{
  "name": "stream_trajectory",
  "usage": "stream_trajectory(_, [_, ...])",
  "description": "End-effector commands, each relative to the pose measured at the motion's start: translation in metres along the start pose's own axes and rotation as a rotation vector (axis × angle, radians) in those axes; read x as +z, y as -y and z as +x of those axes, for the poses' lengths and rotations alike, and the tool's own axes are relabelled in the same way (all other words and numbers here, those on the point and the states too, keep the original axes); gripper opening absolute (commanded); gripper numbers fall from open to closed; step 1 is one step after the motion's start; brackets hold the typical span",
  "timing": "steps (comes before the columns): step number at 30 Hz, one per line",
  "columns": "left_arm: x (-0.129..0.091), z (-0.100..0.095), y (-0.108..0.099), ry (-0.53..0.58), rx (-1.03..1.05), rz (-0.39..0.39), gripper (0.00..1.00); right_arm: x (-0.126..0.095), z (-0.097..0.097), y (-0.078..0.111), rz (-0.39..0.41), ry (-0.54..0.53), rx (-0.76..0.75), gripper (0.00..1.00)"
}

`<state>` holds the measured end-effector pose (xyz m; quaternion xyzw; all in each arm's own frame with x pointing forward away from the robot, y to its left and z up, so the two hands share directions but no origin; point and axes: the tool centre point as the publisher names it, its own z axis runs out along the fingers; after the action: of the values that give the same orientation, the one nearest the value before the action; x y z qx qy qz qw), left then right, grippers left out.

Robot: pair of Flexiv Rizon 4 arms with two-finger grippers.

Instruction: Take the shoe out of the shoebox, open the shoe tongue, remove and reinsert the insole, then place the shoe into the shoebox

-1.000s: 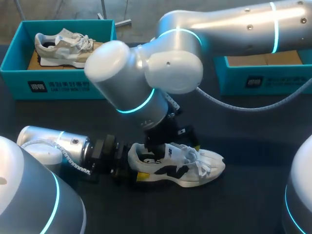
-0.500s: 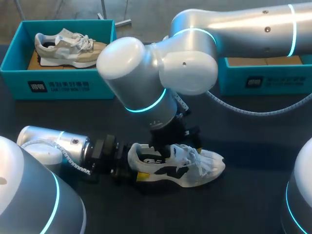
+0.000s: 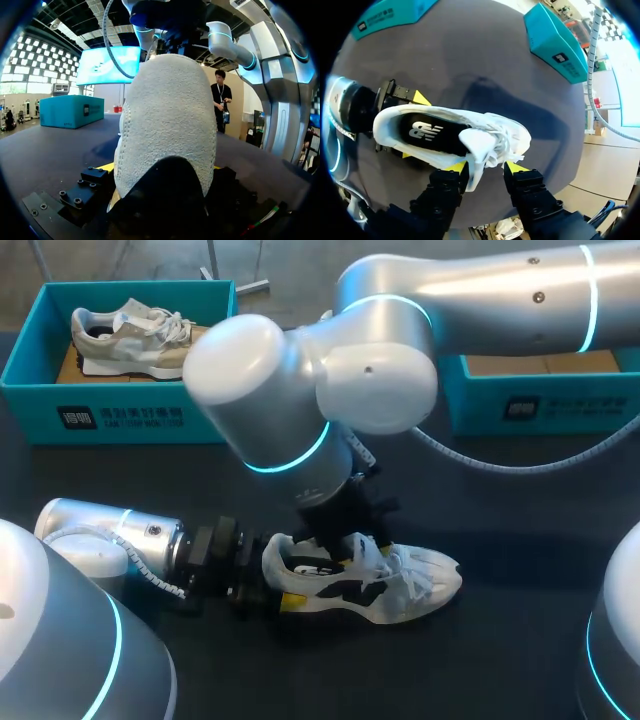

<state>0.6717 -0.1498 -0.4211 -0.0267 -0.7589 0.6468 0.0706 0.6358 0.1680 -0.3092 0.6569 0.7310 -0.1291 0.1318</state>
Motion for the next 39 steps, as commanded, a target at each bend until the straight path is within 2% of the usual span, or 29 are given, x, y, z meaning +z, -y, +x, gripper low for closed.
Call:
stream_trajectory(1, [0.001, -0.001, -0.002, 0.002, 0.0, -0.002, 0.0, -0.007, 0.01, 0.01, -0.023, 0.014, 0.522, 0.41])
stream_trajectory(7, [0.001, -0.001, -0.002, 0.002, 0.0, -0.002, 0.0, -0.008, 0.013, 0.009, -0.031, 0.002, 0.514, 0.33])
stream_trajectory(21, [0.001, -0.001, -0.002, 0.002, 0.0, -0.002, 0.0, 0.001, 0.009, 0.006, -0.008, -0.02, 0.53, 0.31])
stream_trajectory(26, [0.001, -0.001, -0.002, 0.002, 0.0, -0.002, 0.0, 0.004, 0.006, 0.006, -0.003, -0.032, 0.543, 0.16])
stream_trajectory(30, [0.001, -0.001, -0.002, 0.002, 0.0, -0.002, 0.0, 0.008, 0.004, 0.009, -0.013, -0.07, 0.549, 0.0])
stream_trajectory(33, [0.001, -0.001, -0.002, 0.002, 0.0, -0.002, 0.0, 0.008, 0.0, 0.011, -0.02, -0.081, 0.551, 0.0])
stream_trajectory(39, [0.001, -0.001, -0.002, 0.002, 0.0, -0.002, 0.0, 0.007, -0.021, 0.021, -0.06, -0.138, 0.574, 0.0])
